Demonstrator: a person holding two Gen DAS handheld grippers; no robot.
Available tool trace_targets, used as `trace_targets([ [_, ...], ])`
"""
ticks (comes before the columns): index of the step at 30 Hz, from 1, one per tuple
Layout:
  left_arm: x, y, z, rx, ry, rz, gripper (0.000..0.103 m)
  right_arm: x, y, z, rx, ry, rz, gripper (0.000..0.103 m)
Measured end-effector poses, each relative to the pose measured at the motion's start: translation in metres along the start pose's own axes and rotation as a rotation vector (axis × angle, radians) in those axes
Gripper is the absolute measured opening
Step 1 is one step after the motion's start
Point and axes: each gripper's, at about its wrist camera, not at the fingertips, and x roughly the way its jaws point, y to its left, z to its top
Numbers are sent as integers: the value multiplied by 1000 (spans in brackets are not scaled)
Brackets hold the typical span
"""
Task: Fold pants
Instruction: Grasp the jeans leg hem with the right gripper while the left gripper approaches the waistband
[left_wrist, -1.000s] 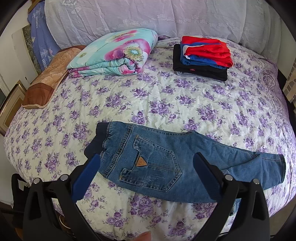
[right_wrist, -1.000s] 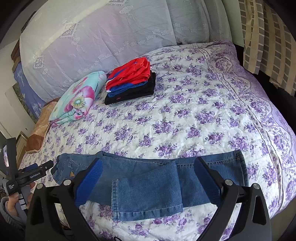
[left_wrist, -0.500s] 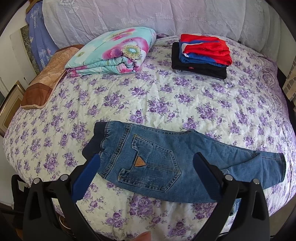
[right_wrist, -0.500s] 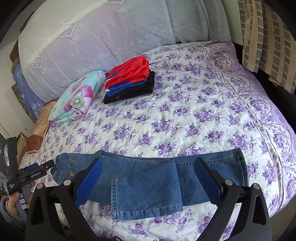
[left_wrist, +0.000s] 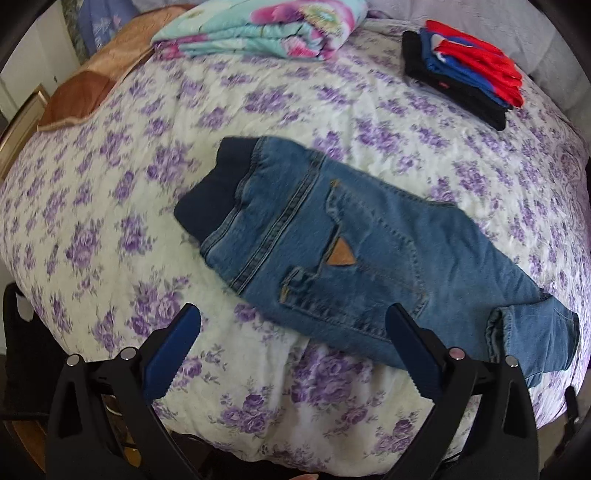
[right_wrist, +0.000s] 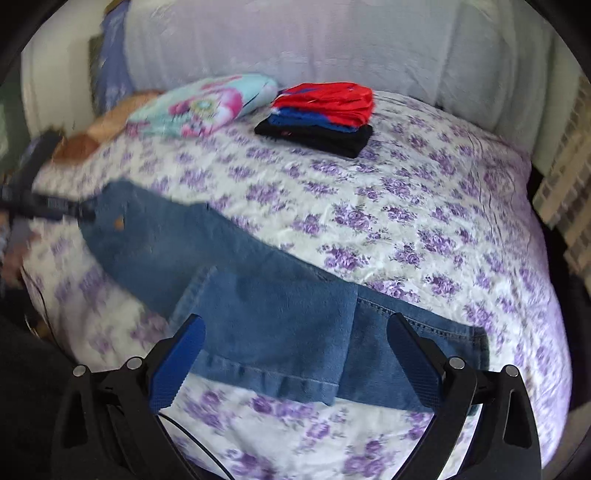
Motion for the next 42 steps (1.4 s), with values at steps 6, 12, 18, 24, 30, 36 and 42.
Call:
trace_targets([
  [6, 11, 14, -7, -3, 63, 7, 98, 25, 28, -19, -56, 8, 74, 99],
  [12, 18, 15, -20, 51, 114, 40, 98, 46, 76, -20, -202, -56, 77, 98],
  [18, 21, 29, -26, 2, 137, 45, 98, 62, 69, -16, -165, 4, 149, 34],
  [24, 27, 31, -25, -68, 138, -26, 98, 38, 4, 2, 146, -21, 279, 10],
  [30, 40, 29, -10, -151, 98, -135, 98, 16, -118, 2, 666, -115, 317, 10],
  [36, 46, 51, 9, -310, 60, -239, 97, -4, -209, -39, 981, -160, 176, 10],
  [42, 46, 81, 28, -444, 45, -325, 70, 4, -239, -92, 1219, -116, 187, 10],
])
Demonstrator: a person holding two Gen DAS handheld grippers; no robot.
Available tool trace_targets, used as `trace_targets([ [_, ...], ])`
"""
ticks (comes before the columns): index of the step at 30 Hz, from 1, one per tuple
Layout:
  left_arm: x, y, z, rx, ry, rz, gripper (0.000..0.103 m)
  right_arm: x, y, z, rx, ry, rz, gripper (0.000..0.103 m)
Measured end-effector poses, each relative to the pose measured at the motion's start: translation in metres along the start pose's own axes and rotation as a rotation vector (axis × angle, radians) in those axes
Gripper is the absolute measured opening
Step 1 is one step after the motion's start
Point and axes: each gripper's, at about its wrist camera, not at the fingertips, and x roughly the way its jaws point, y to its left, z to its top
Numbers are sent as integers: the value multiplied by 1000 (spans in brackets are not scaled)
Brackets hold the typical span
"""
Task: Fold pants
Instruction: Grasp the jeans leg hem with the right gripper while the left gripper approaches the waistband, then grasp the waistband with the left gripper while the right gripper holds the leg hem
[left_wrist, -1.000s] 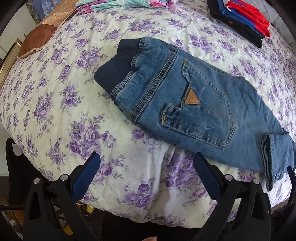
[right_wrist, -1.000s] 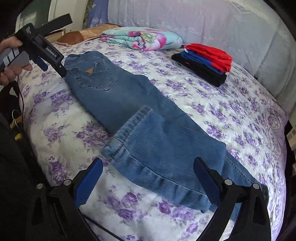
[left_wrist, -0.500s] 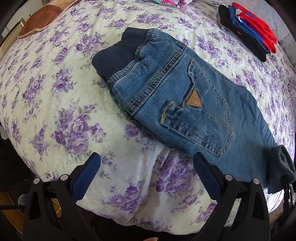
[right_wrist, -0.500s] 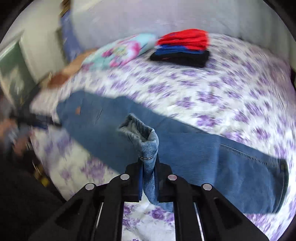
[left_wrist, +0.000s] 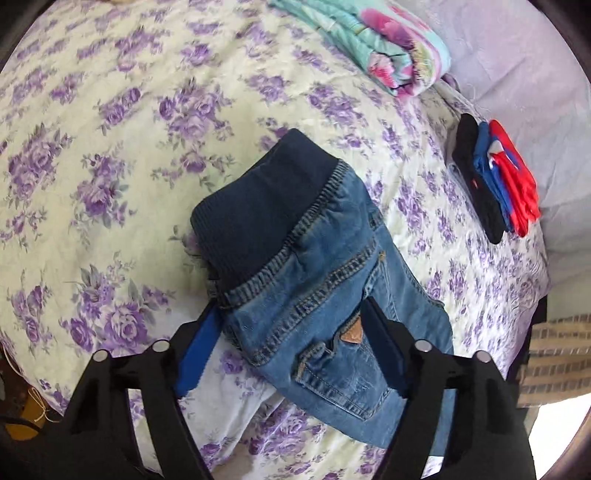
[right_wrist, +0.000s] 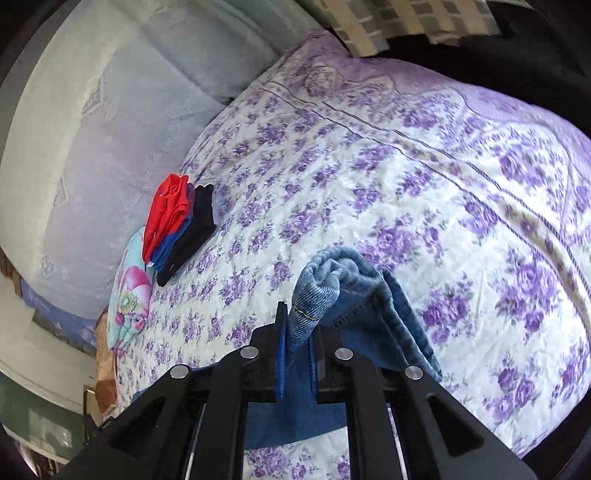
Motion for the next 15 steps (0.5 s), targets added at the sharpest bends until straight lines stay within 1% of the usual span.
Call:
trace_targets([
  [1, 2, 3, 2, -13, 13, 1, 67, 1, -6, -3, 27, 3, 3, 10],
  [3, -2, 3, 2, -29, 10, -4, 62, 2, -14, -5, 61, 0, 6, 10],
  [5, -13, 6, -1, -33, -1, 11, 44, 3, -14, -7, 75, 2, 11, 10],
  [6, -14, 5, 0, -27, -1, 17, 39, 5, -13, -7, 74, 6, 11, 10],
  [8, -18, 6, 4, -25, 11, 13, 25, 6, -9, -2, 56, 10, 14, 10],
  [11, -23, 6, 11, -30, 35, -9, 17, 8, -2, 4, 43, 14, 23, 10],
  [13, -26, 0, 12, 16, 46, 12, 16, 10, 3, 9, 27, 20, 24, 10],
  [15, -29, -4, 11, 23, 54, 22, 16, 12, 4, 12, 18, 29, 21, 10],
])
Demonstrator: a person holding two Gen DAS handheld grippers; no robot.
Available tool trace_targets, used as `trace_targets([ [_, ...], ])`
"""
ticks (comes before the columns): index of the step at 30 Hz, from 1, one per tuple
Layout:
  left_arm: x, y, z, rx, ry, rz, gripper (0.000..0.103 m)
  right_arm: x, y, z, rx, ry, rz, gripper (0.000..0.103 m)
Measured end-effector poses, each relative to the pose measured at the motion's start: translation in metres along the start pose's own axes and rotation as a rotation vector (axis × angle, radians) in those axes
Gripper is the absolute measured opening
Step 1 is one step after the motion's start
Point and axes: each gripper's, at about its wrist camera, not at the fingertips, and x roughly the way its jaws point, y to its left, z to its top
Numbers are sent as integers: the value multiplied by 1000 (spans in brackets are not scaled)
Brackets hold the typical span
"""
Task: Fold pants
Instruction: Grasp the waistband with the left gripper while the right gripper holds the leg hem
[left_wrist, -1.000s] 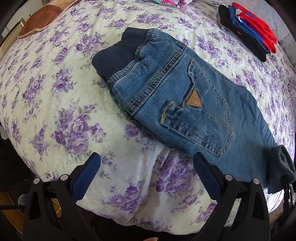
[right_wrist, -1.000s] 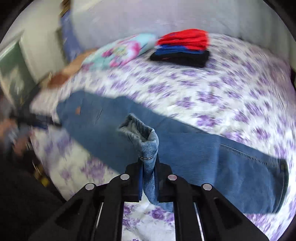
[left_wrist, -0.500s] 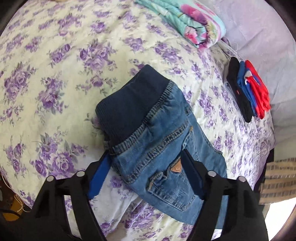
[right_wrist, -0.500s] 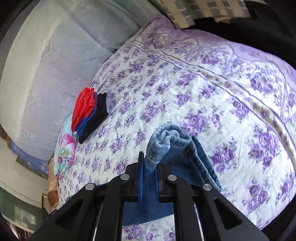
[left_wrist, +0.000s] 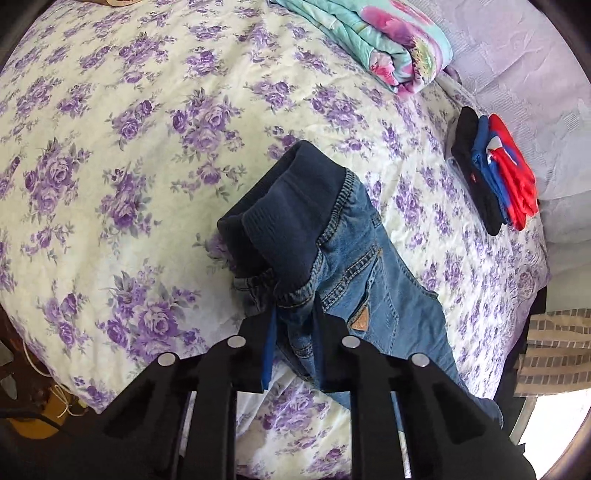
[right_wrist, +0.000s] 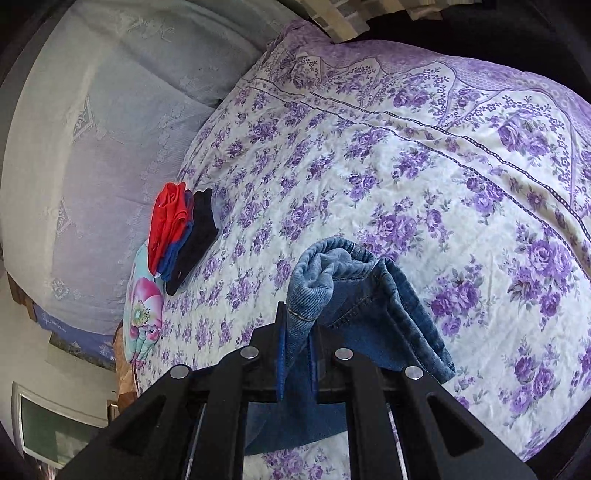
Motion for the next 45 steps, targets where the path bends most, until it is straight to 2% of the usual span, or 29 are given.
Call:
trace_targets([
  [2, -6, -4, -1, 1, -12, -13, 16, 1, -1, 2, 4, 5, -8, 10],
  [6, -24, -27, 1, 74, -52, -50, 15, -2, -1, 3, 23, 10, 4, 10],
  [9, -23, -37, 16, 41, -64, -124, 13, 1, -3, 9, 61, 16, 32, 10],
  [12, -18, -62, 45, 38, -87, -202, 12, 13, 1, 33, 100, 8, 76, 10],
  [15, -3, -97, 90, 45, -148, -216, 12, 39, 12, 73, 127, -52, 122, 9],
  [17, 16, -108, 117, -9, -184, -217, 12, 66, 20, 99, 114, -100, 101, 10],
  [18, 31, -108, 129, -49, -194, -220, 13, 85, 27, 111, 61, -89, 44, 10],
  [19, 48, -108, 138, -79, -182, -207, 15, 103, 33, 119, 16, -65, -49, 26],
  [20, 59, -107, 144, -96, -161, -177, 16, 114, 36, 123, 0, -51, -155, 56],
  [21, 67, -104, 146, -120, -140, -161, 17, 117, 40, 123, -18, -62, -201, 62],
  [22, 68, -100, 142, -126, -135, -196, 24, 114, 43, 121, -44, -74, -166, 63],
  [23, 63, -99, 137, -100, -143, -229, 36, 108, 47, 117, -73, -81, -125, 62],
  [24, 55, -99, 130, -45, -159, -232, 43, 100, 49, 112, -103, -90, -119, 61],
  [25, 46, -98, 123, -2, -187, -192, 58, 92, 49, 107, -129, -97, -129, 61],
  [26, 36, -94, 115, 35, -224, -141, 63, 84, 47, 102, -147, -93, -131, 62],
  [27, 29, -89, 109, 65, -245, -112, 63, 76, 42, 97, -152, -85, -125, 62],
  [29, 19, -70, 101, 81, -222, -121, 63, 62, 32, 84, -144, -70, -131, 62],
  [37, 6, 21, 37, -31, -105, -113, 62, 18, -5, 13, -56, 5, -143, 63],
  [42, 28, 41, 14, -80, -39, -142, 62, 1, -22, -26, -3, 52, -139, 64],
  [45, 42, 36, 14, -73, -44, -151, 62, -8, -30, -41, 32, 66, -137, 64],
])
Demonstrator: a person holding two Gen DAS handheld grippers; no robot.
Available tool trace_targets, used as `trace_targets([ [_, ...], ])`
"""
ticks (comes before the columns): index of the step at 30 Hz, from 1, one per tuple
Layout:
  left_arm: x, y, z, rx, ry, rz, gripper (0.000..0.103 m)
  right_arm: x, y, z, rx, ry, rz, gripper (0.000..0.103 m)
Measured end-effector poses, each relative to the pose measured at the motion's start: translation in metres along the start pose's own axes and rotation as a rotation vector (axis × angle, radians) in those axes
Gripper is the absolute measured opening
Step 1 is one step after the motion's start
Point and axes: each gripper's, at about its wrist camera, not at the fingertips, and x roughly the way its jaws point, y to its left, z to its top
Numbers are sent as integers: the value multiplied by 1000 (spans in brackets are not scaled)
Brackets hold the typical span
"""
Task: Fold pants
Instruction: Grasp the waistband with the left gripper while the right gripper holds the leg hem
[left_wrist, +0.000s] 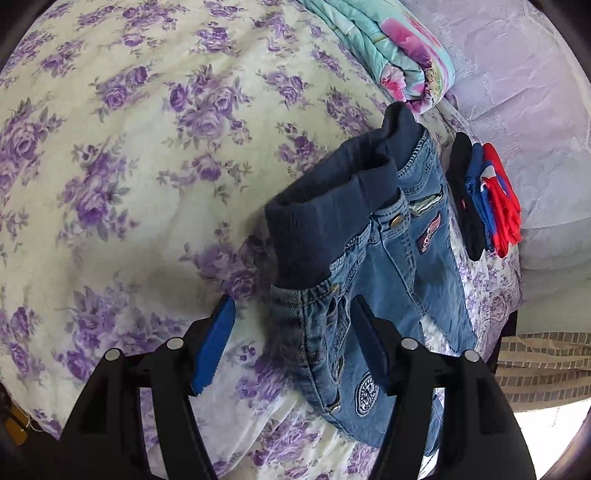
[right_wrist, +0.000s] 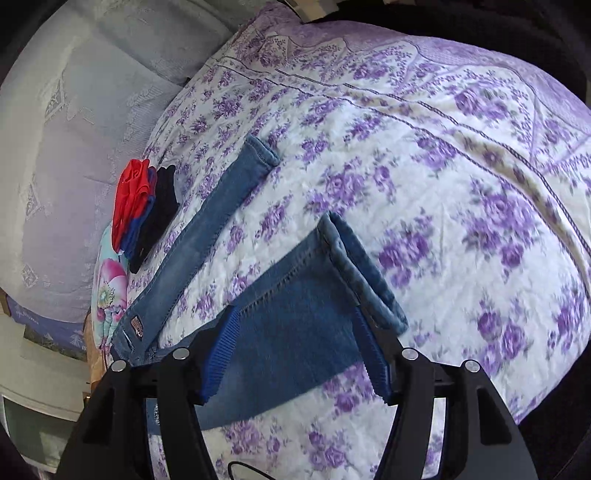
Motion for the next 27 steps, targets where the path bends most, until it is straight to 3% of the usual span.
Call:
trace_targets([
  [6, 25, -10, 10, -40, -7, -28, 60, -14, -29, -25, 84, 30, 24, 64],
  [10, 27, -11, 10, -46, -13, -10, 36, -4, -58, -38, 218, 39, 75, 64],
  [12, 26, -6, 10, -76, 3, -41, 25, 7, -65, -37, 261, 29, 103, 64],
  [18, 11, -4, 4, -129, -2, -115, 19, 44, -67, -21, 298, -4, 178, 64],
  [19, 8, -6, 3, -140, -7, -127, 19, 44, -66, -18, 297, -17, 190, 56],
  [20, 4, -7, 1, -153, -12, -142, 18, 44, -63, -14, 289, -28, 197, 29],
  [21, -1, -7, 0, -162, -17, -156, 18, 41, -61, -9, 280, -38, 217, 16],
  [23, -12, -9, -3, -172, -26, -174, 17, 30, -49, 2, 243, -59, 254, 9],
  [27, -41, -7, -16, -177, -31, -201, 17, -4, -22, 21, 124, -73, 275, 9],
])
